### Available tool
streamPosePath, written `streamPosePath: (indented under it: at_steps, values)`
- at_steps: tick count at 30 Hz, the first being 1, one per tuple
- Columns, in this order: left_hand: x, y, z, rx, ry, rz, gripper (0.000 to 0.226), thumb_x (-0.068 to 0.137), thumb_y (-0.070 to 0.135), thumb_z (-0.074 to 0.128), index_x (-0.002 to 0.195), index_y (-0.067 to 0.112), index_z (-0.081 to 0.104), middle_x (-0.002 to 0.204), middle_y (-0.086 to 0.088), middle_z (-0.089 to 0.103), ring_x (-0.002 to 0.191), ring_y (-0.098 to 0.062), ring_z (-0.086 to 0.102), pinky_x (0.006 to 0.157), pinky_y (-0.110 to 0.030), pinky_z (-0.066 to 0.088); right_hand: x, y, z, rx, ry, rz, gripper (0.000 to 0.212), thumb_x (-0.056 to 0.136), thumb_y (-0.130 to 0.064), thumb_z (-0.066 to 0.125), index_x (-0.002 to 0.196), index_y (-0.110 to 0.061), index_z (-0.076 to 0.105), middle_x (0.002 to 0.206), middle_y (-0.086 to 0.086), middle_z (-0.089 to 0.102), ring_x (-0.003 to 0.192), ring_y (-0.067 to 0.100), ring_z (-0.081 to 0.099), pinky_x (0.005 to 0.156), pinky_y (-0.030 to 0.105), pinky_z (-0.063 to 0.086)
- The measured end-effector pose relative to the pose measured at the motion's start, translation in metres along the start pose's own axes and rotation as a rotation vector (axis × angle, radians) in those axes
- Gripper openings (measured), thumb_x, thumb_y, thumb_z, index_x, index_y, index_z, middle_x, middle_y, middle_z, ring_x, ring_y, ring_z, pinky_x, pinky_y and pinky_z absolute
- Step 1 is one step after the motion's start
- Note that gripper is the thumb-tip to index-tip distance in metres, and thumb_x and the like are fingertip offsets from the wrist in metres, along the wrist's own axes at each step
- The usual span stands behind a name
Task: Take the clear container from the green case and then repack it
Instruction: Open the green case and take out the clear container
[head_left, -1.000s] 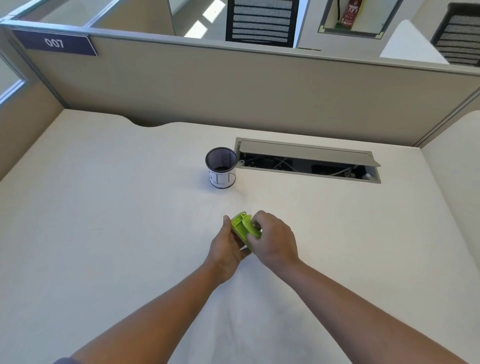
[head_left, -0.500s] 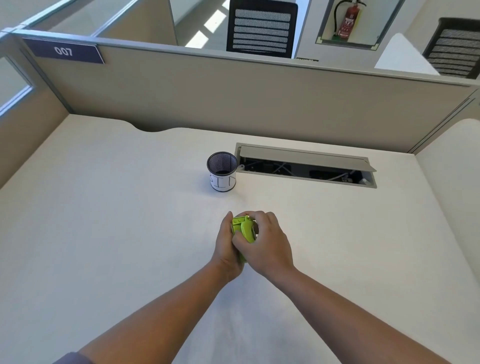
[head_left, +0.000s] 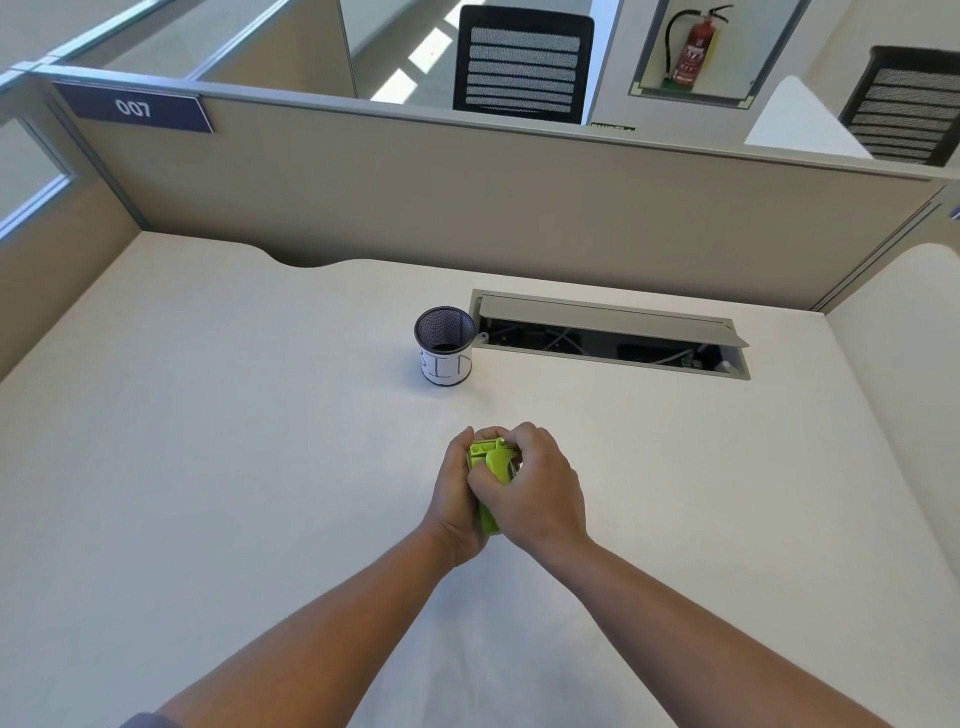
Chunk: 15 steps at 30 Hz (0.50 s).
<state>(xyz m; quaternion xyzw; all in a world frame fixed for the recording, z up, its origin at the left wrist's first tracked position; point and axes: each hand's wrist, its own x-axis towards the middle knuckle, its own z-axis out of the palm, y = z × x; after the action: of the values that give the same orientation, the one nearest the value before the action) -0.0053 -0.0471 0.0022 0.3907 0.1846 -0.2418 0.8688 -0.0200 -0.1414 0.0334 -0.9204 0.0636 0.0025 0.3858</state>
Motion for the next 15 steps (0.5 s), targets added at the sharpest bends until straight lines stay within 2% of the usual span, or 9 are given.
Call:
streamPosePath:
  at_steps: [7,15]
  values:
    - [-0.0051,-0.0002,0.0056,-0.001,0.032,0.004,0.03,0.09,0.039,0.04,0.077,0.022,0.062,0.075,-0.002,0.058,0.067,-0.019,0.057,0.06,-0.029,0.044,-0.0047,0.0038,0.004,0.07,0.033,-0.027,0.026,0.067,-0.043,0.062,0.088,-0.031,0.053,0.084,-0.011,0.057,0.072,0.008,0.057,0.057,0.028,0.044]
    - [-0.0042,-0.0027,0.0057,-0.026,0.087,-0.018,0.029,0.087,0.04,0.045,0.071,0.023,0.063,0.074,-0.001,0.056,0.067,-0.019,0.054,0.06,-0.03,0.041,-0.0061,0.0032,0.0051,0.091,0.056,-0.035,0.026,0.064,-0.042,0.063,0.084,-0.028,0.051,0.08,-0.009,0.056,0.07,0.008,0.056,0.055,0.028,0.042]
